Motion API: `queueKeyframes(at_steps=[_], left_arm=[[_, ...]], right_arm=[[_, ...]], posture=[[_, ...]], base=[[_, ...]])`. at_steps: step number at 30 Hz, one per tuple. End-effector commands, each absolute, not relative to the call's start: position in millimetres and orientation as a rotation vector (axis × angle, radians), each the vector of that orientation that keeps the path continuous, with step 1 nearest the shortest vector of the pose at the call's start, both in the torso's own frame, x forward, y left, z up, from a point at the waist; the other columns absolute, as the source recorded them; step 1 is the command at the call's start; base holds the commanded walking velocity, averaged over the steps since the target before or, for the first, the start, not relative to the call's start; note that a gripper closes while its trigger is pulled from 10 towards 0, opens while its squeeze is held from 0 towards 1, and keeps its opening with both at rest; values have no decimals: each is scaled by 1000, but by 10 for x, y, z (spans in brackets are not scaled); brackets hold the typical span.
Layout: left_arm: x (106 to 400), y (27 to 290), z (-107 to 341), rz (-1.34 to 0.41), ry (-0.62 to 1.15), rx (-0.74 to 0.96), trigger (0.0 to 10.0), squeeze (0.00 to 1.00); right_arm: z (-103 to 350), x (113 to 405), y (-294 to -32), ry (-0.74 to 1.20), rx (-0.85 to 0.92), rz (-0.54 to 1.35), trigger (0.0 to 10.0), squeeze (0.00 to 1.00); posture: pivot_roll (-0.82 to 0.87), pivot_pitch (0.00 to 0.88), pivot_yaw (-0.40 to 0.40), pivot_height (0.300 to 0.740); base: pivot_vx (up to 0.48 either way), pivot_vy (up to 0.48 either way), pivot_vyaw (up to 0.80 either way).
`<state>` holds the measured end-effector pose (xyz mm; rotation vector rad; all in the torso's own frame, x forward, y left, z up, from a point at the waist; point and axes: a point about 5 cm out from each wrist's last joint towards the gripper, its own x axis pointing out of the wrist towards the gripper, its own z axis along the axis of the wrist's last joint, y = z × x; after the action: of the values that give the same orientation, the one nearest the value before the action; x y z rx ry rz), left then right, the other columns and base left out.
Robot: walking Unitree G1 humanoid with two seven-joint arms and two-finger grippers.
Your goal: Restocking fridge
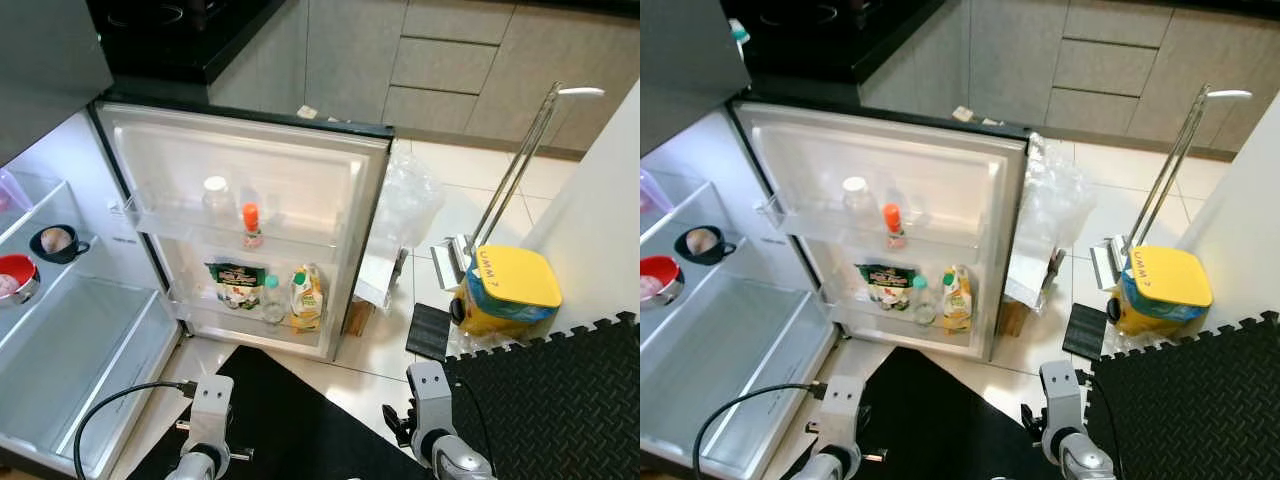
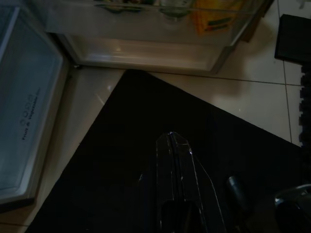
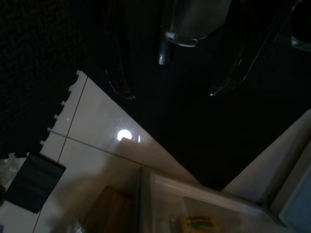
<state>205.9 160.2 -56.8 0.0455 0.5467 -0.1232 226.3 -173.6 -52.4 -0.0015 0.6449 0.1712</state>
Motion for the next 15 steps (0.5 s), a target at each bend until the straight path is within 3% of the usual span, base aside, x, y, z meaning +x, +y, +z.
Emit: queueKeyframes(at_steps=[1, 15], left_arm=[[2022, 1597, -579, -118, 541, 40, 10000, 0], [2104, 1641, -535, -126, 530, 63, 10000, 0]], right_arm=[[-543, 2226, -1785, 654, 5, 147, 10000, 0], [-551, 2202, -1843, 646, 26, 79, 10000, 0]], posture=[[-130, 137, -47, 740], [-139, 118, -19, 740]], base=[[0, 0, 0], [0, 0, 0]])
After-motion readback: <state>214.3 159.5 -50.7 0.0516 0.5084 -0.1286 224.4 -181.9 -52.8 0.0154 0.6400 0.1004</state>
